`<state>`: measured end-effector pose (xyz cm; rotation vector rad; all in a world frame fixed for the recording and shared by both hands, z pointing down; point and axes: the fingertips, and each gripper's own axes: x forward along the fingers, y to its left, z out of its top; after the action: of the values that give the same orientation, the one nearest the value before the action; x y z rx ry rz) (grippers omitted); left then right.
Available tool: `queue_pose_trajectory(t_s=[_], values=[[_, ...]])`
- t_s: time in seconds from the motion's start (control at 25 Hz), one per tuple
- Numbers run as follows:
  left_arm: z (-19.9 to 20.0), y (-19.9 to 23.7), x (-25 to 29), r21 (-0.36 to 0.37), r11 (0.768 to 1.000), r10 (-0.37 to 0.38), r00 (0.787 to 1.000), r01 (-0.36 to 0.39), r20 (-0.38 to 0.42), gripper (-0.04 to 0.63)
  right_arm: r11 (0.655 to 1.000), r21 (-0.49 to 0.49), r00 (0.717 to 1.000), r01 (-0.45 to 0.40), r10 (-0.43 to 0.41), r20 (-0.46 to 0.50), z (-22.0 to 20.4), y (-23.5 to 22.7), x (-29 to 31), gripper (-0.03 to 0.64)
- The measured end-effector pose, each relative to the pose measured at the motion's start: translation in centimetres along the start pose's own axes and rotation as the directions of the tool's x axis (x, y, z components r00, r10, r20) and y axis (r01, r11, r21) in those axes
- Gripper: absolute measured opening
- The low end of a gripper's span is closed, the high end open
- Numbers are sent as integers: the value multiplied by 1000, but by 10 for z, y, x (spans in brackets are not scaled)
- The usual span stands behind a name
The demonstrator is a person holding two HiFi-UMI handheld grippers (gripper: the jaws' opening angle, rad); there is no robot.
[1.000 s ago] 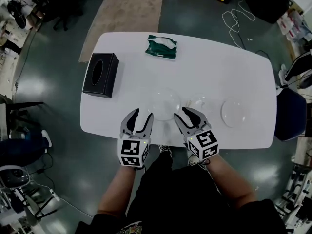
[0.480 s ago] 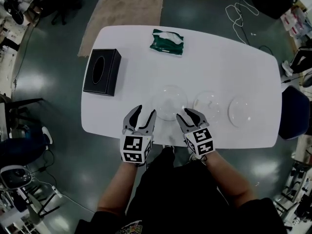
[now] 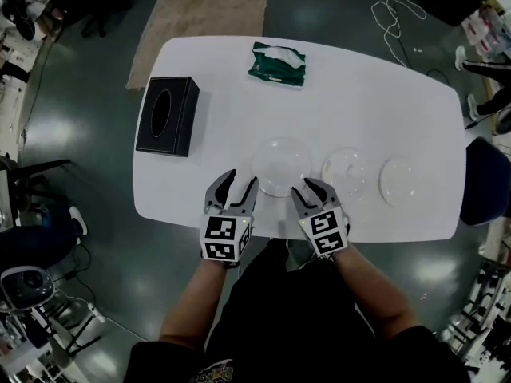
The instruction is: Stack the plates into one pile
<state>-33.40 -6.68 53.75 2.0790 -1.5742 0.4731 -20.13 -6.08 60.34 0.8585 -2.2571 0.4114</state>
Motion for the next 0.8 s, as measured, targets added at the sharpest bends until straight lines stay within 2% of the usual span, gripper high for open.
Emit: queue_pose_trajectory(t_s=[0.28,0.44,0.8], values=[[-12,-1,16,-45,999,-31,998,29,-46,209,1000,5,999,-6,7,-32,-5,2,4,161],[-19,-4,27,-95,994,-62,995,54,-76,209,1000,7,999,-4,4,-33,-6,1,4,162],[-27,-9,49,-216,970,-135,985,110,-104,209,1000,20,999,-2,2,-34,-8,1,7,163]])
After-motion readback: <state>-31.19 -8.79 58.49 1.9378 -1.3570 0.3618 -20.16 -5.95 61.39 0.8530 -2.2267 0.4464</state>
